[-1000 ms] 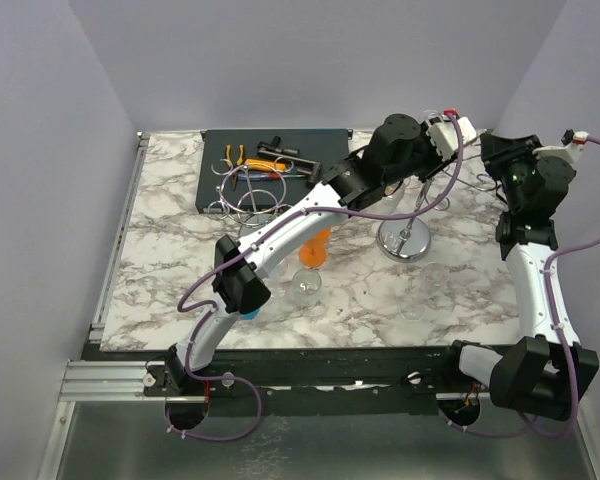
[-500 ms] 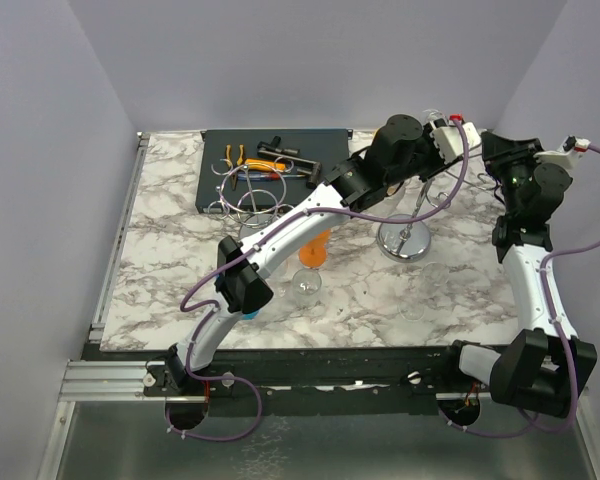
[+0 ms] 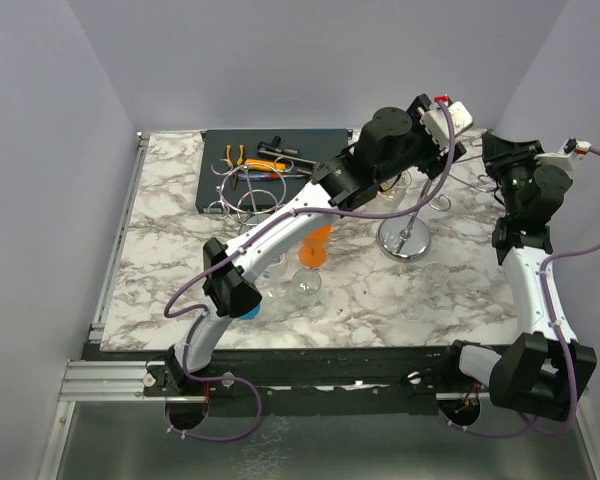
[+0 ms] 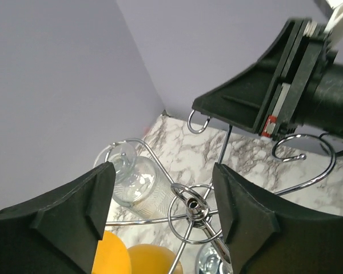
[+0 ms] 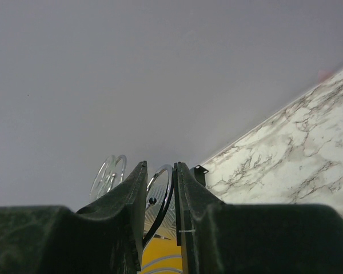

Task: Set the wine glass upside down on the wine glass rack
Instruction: Adjust the wine rack at the center of the board.

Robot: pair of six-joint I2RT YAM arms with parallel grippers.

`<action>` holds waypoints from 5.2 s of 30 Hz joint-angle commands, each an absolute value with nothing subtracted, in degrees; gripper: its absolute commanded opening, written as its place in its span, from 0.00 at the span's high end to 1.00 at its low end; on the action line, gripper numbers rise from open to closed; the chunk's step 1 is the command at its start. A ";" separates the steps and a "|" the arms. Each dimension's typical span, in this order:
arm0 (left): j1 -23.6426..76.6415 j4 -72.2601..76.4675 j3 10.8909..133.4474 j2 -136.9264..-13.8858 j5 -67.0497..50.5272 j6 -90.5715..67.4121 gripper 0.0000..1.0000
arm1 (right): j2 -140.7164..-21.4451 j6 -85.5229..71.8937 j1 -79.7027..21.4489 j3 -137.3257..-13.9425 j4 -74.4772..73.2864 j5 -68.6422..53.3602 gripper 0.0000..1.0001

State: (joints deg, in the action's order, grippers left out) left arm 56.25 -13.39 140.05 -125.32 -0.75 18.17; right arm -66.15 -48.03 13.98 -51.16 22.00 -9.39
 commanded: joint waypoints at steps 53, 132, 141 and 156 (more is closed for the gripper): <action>57.31 -23.41 143.89 -127.19 -2.36 -0.88 0.58 | -63.68 -33.33 13.78 -74.98 -28.11 -11.12 0.09; 61.17 5.86 129.65 -121.70 -1.20 31.85 1.00 | -64.12 -42.60 13.71 -58.34 -1.41 -20.32 0.70; 61.13 7.54 130.81 -121.20 -0.70 35.38 1.00 | -67.69 -43.60 13.71 -59.99 3.67 -23.01 0.82; 60.91 9.11 136.70 -123.94 -1.61 40.58 1.00 | -69.53 -44.30 13.75 -58.86 8.69 -24.52 0.92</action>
